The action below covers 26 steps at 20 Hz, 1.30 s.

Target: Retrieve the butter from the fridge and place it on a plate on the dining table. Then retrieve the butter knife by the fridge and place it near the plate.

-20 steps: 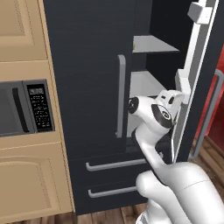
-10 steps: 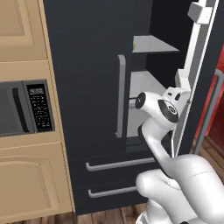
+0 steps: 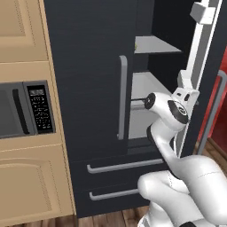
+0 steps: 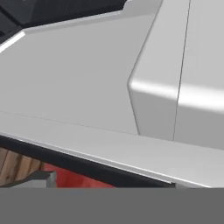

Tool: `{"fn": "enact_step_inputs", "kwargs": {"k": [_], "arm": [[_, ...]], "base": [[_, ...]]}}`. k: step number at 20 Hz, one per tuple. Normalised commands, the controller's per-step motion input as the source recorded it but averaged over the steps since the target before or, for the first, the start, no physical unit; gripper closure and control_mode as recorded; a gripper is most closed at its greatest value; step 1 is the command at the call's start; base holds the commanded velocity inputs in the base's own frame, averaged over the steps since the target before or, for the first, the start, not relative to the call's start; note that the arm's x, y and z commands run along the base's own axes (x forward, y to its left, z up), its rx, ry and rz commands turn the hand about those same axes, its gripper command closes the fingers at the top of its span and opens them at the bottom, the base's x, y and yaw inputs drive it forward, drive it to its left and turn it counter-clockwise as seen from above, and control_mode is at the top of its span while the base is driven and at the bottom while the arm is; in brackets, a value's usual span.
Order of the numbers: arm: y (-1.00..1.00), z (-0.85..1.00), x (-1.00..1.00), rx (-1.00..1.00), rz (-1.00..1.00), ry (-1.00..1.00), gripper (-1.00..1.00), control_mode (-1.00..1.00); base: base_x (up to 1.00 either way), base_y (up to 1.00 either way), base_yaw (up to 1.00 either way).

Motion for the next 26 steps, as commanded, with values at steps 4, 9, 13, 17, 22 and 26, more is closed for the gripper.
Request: {"fn": "enact_step_inputs", "kwargs": {"k": [4, 9, 13, 17, 22, 26], "arm": [[-0.15, 0.0, 0.02, 0.0, 0.0, 0.0, -1.0, -1.0], [-0.57, -0.01, 0.0, 0.0, 0.0, 0.01, -1.0, -1.0], [-0.99, -0.07, 0.0, 0.0, 0.0, 0.01, -1.0, -1.0], [-1.0, -0.06, -0.03, 0.0, 0.0, 0.01, -1.0, -1.0], [0.17, 0.09, -0.74, -0.01, 0.09, -0.07, -1.0, -1.0], [0.58, 0.26, -0.15, 0.17, -0.01, 0.0, -1.0, -1.0]], "base": [[0.0, 0.0, 0.0], [0.0, 0.0, 0.0], [0.0, 0.0, 0.0], [0.0, 0.0, 0.0], [0.0, 0.0, 0.0], [0.0, 0.0, 0.0]]}}
